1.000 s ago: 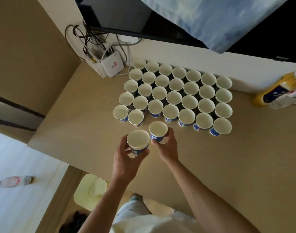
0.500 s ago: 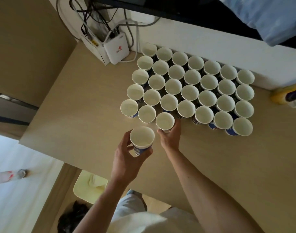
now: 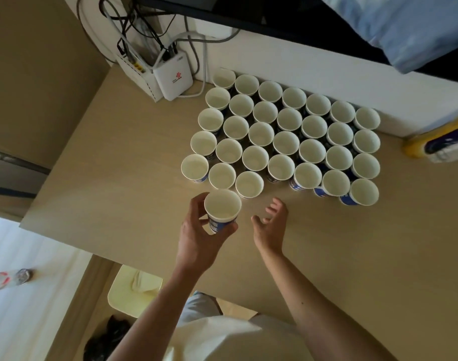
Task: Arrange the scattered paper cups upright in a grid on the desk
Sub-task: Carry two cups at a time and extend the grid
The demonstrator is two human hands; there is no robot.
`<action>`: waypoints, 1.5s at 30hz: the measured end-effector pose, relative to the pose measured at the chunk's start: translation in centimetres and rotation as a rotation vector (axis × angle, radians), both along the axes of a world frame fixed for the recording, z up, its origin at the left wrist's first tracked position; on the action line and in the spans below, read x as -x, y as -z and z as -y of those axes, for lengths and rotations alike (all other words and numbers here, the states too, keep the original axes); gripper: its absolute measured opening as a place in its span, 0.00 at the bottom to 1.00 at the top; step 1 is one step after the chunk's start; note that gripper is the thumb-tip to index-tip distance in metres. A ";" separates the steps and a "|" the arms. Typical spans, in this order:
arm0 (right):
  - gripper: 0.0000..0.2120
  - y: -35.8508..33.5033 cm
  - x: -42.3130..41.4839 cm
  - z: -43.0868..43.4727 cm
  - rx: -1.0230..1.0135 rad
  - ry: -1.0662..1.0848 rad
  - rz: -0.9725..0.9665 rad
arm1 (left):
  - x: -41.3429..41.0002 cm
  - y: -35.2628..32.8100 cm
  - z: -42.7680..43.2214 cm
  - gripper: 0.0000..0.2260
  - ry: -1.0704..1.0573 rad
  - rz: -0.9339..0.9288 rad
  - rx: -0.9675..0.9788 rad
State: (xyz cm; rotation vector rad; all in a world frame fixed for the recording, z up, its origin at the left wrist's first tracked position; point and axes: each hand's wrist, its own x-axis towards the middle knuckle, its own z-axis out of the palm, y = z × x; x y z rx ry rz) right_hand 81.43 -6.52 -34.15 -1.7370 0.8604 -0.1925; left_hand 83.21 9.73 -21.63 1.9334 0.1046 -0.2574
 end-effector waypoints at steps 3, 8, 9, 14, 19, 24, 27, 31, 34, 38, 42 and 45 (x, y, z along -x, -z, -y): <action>0.25 -2.4 2.5 2.4 -0.122 0.049 -0.001 | -0.2 0.0 1.6 0.31 0.024 -0.020 0.023; 0.29 -8.4 3.9 6.5 -0.238 -0.370 0.049 | -0.7 0.1 5.3 0.29 0.154 -0.047 0.068; 0.31 -9.1 3.8 6.9 -0.235 -0.446 0.045 | -0.7 0.4 5.8 0.29 0.185 -0.060 0.075; 0.34 -10.2 3.3 7.2 -0.145 -0.508 0.075 | -0.6 0.7 7.3 0.34 0.295 -0.092 0.091; 0.32 -8.8 3.5 6.7 -0.116 -0.388 0.092 | -0.7 0.9 6.2 0.39 0.371 -0.087 0.028; 0.30 -5.3 2.6 5.8 -0.169 -0.124 0.068 | -0.3 1.9 4.2 0.35 0.278 -0.132 -0.027; 0.29 -3.7 1.5 5.3 -0.143 -0.057 0.058 | 0.1 2.3 3.1 0.31 0.261 -0.168 -0.033; 0.29 -2.3 -0.1 4.9 -0.105 -0.028 0.057 | 0.4 2.7 1.8 0.28 0.245 -0.201 -0.049; 0.28 -1.4 -0.9 4.9 -0.076 0.002 0.062 | 0.3 2.9 1.1 0.27 0.248 -0.219 -0.064; 0.27 -0.8 -1.3 4.9 -0.085 0.038 0.039 | 0.0 3.1 0.7 0.27 0.261 -0.237 -0.077; 0.28 -0.9 -1.7 4.7 -0.106 0.058 0.035 | -0.5 3.0 0.6 0.27 0.262 -0.241 -0.082; 0.28 -0.8 -1.9 4.6 -0.106 0.062 0.030 | -0.8 3.0 0.7 0.27 0.270 -0.239 -0.082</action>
